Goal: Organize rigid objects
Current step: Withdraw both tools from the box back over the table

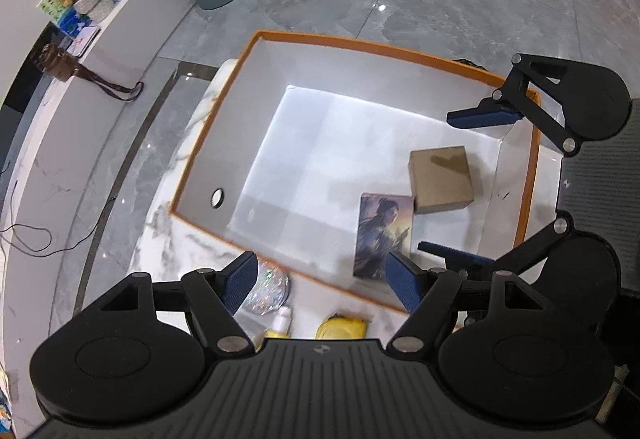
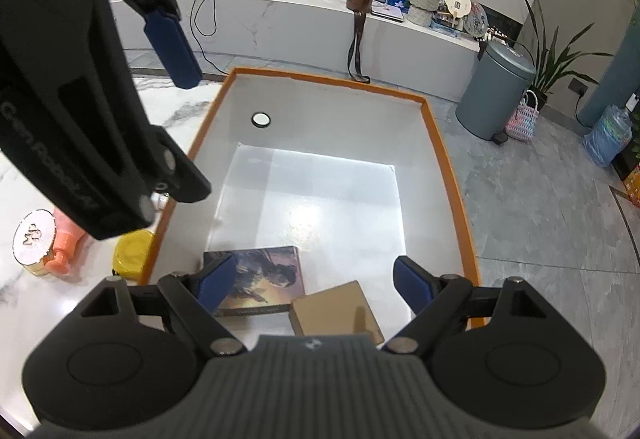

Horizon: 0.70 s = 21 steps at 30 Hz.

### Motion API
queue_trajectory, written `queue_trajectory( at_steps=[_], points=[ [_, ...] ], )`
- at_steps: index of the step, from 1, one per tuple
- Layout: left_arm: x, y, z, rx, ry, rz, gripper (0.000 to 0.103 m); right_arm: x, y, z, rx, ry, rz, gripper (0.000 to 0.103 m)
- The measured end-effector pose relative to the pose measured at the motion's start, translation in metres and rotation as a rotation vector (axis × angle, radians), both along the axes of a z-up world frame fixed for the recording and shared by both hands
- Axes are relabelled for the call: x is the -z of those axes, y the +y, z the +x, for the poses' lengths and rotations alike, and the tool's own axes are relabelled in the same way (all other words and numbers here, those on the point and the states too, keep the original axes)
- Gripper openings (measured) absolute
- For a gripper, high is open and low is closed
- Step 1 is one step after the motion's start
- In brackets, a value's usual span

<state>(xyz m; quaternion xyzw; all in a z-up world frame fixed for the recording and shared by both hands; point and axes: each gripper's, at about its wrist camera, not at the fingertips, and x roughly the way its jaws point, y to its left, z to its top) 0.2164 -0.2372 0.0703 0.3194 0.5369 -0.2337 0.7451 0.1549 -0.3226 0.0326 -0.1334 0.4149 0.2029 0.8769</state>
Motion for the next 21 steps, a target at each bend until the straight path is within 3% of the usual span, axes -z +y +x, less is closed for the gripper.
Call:
queue_trajectory(
  at_steps=[11,21],
  points=[
    [-0.012,0.047,-0.015,-0.090,-0.059,0.006,0.085,-0.009,0.034,-0.004,-0.045,-0.025,0.014,0.085],
    [-0.023,0.106,-0.034,-0.270,-0.179,-0.042,0.085,-0.015,0.072,-0.012,-0.086,-0.043,0.041,0.085]
  ],
)
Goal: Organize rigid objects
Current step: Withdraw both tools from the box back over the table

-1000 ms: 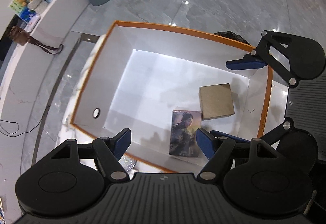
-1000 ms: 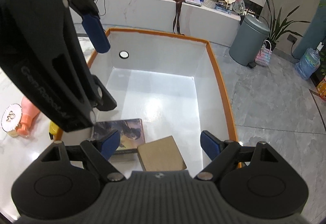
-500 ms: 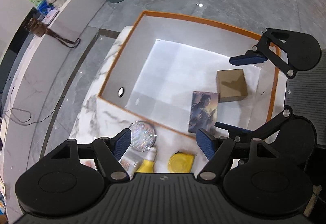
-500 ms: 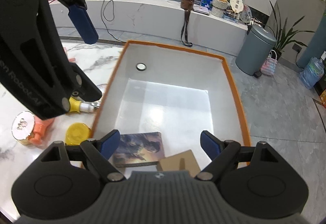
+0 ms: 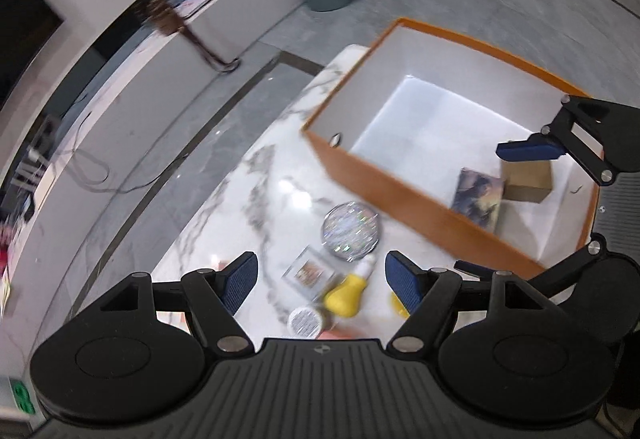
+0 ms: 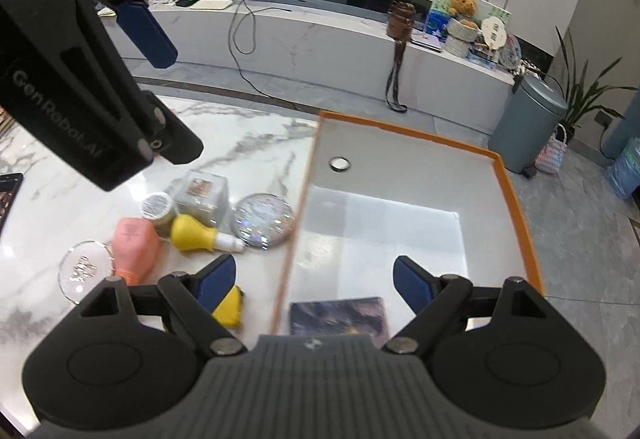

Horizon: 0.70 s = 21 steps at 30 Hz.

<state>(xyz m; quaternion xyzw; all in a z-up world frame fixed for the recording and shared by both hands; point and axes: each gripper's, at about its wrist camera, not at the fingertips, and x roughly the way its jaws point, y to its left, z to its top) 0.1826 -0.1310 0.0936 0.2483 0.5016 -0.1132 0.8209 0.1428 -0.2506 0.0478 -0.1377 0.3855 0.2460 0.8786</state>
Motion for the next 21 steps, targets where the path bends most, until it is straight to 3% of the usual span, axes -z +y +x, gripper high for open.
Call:
queue_trajectory(
  at_steps=[5,8,21],
  points=[
    [0.000,0.031,-0.017,-0.056,-0.020,-0.024,0.085,0.001,0.025,-0.011,-0.039,-0.004,-0.007,0.085],
    [0.001,0.051,-0.031,-0.102,-0.046,-0.068,0.085,0.002,0.040,-0.017,-0.059,-0.009,-0.018,0.091],
    [0.027,0.121,-0.093,-0.265,-0.125,-0.193,0.085,0.024,0.085,-0.036,-0.107,0.011,-0.054,0.092]
  ],
)
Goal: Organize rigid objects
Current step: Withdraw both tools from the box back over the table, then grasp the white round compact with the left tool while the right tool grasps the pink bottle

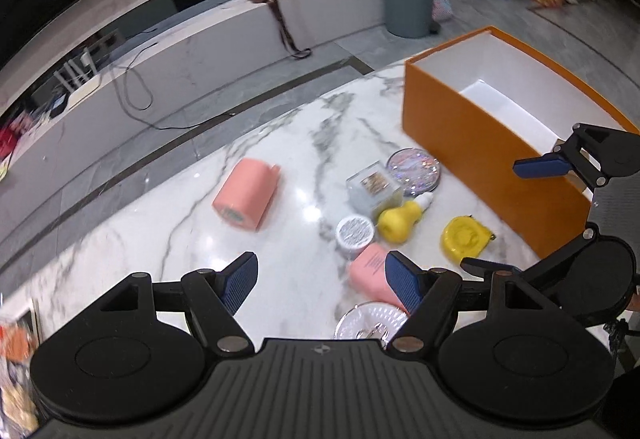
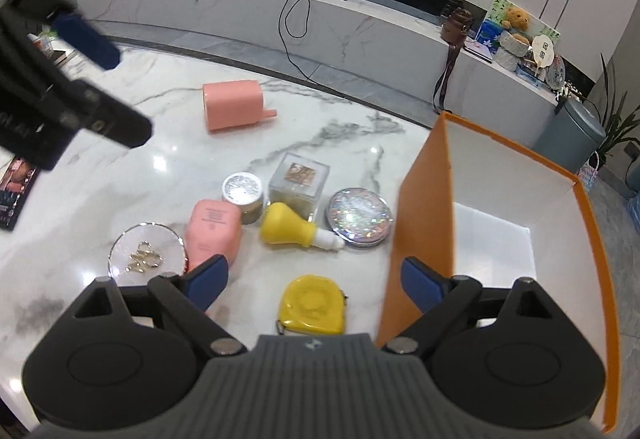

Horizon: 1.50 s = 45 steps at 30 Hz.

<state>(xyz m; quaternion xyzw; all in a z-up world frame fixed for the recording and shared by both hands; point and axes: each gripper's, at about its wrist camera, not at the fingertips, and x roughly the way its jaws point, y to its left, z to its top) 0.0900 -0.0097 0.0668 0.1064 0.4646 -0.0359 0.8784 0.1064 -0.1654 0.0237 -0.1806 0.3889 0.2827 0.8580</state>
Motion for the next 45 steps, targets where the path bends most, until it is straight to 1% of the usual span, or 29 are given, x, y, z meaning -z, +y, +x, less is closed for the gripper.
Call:
queue_trajectory(
  at_steps=[6,10,13,16,20,23,26,30,33,38,40,42,45],
  points=[
    [0.017,0.016,-0.020,-0.046,-0.018,-0.061,0.088,0.011,0.011,-0.009,0.028,0.021,0.035,0.092],
    [0.034,0.026,-0.031,-0.073,-0.023,-0.092,0.088,0.019,0.014,-0.014,0.039,0.027,0.020,0.092],
    [0.050,0.028,-0.036,-0.096,-0.012,-0.101,0.088,0.024,0.012,-0.014,0.055,0.032,0.014,0.092],
    [0.063,0.026,-0.044,-0.096,-0.011,-0.109,0.088,0.029,0.009,-0.011,0.075,0.042,0.019,0.092],
    [0.079,0.031,-0.050,-0.111,-0.004,-0.145,0.089,0.037,0.007,-0.009,0.098,0.053,0.024,0.092],
    [0.091,0.035,-0.054,-0.133,0.000,-0.167,0.089,0.041,0.009,-0.012,0.096,0.043,0.016,0.092],
    [0.099,0.040,-0.056,-0.140,0.012,-0.184,0.089,0.045,0.010,-0.012,0.101,0.054,0.023,0.092],
    [0.105,0.039,-0.063,-0.122,0.022,-0.197,0.089,0.046,0.014,-0.012,0.100,0.039,0.021,0.092],
    [0.107,0.034,-0.070,-0.090,0.023,-0.205,0.089,0.046,0.015,-0.010,0.123,0.034,0.043,0.092],
    [0.109,0.023,-0.074,-0.043,0.012,-0.203,0.089,0.047,0.020,0.000,0.168,0.080,0.124,0.092],
    [0.111,0.020,-0.072,-0.028,0.009,-0.213,0.089,0.049,0.026,0.003,0.166,0.107,0.154,0.091],
    [0.115,0.016,-0.068,-0.019,0.014,-0.219,0.089,0.054,0.033,0.004,0.154,0.134,0.171,0.088],
    [0.123,0.009,-0.062,-0.006,0.030,-0.214,0.089,0.061,0.044,0.004,0.137,0.152,0.170,0.086]
  ],
)
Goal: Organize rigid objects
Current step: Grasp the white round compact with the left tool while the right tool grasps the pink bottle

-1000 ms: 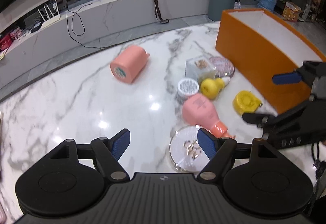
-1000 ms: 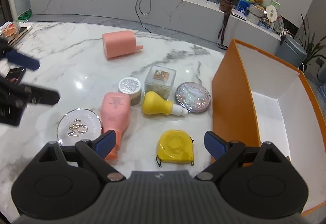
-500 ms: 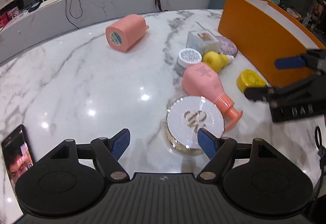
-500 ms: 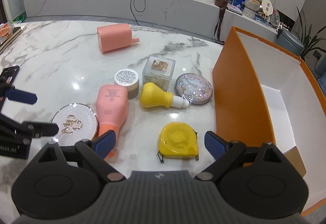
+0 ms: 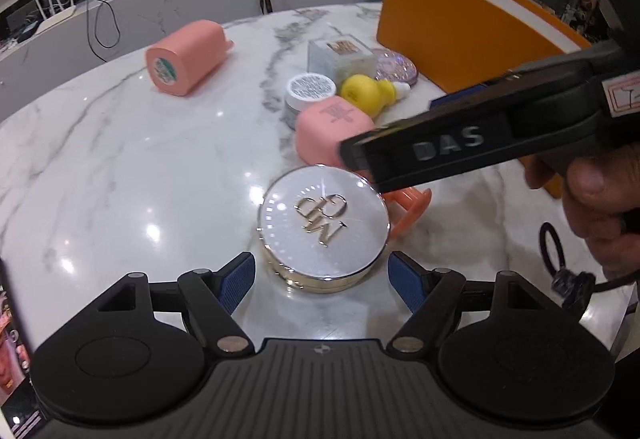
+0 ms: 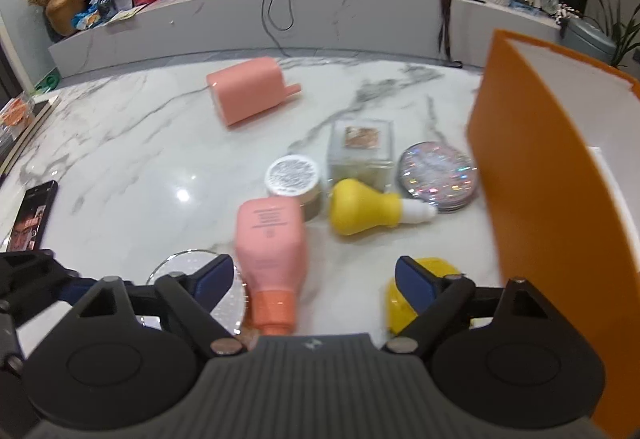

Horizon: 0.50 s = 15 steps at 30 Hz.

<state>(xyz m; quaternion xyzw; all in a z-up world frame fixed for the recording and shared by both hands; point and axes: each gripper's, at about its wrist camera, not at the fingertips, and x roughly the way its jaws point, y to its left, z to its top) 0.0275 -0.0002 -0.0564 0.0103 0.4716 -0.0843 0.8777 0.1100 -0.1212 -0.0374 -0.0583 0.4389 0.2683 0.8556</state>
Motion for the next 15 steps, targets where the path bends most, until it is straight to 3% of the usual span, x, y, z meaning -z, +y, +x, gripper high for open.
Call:
queue_trajectory(
  at_steps=[3,15],
  points=[
    [0.005,-0.003,0.004,0.005,-0.008,0.005,0.091,0.005,0.007,0.002,-0.012,0.012,0.006,0.080],
    [0.011,-0.003,0.019,0.016,-0.050,0.000,0.096,0.019,0.010,0.025,0.008,0.075,0.062,0.073]
  ],
)
